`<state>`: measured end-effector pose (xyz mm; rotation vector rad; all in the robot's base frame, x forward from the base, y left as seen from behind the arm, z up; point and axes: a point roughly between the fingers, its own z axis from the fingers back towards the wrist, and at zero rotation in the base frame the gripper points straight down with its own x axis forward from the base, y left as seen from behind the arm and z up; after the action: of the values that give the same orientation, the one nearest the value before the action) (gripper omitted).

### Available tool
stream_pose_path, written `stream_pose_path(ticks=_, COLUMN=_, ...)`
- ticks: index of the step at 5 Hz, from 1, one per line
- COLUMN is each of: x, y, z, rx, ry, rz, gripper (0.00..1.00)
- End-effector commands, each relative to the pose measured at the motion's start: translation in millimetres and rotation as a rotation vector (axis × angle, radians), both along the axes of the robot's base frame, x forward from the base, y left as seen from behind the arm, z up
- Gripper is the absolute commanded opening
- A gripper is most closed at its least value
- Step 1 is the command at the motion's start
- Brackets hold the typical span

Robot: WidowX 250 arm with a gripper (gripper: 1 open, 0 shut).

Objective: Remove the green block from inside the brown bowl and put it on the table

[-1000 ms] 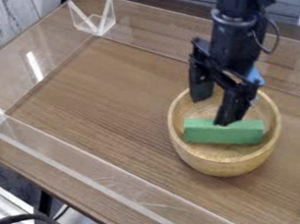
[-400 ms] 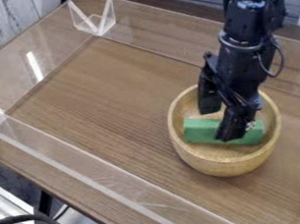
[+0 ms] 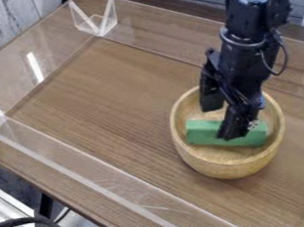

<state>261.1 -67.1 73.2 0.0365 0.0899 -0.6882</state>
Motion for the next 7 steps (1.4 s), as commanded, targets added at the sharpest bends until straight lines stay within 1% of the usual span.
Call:
stream_pose_path(ticks=1, x=6.7, y=-1.9, z=13.5, rx=-0.015, ry=-0.078, rz=-0.021, gripper=1.0)
stream_pose_path(ticks=2, x=7.7, y=-1.6, z=9.7, rx=-0.018, ry=-0.091, rz=-0.034, gripper=1.0)
stream_pose_path(ticks=4, x=7.8, y=-1.2, z=8.0, rx=-0.02, ry=-0.11, rz=-0.048, gripper=1.0)
stream_pose_path(ticks=5, x=7.5, y=-1.1, z=11.9, rx=-0.017, ry=-0.127, rz=-0.054, gripper=1.0)
stream_pose_path(ticks=7, x=8.4, y=-1.1, z=5.1, rx=-0.017, ry=-0.134, rz=-0.071, gripper=1.0)
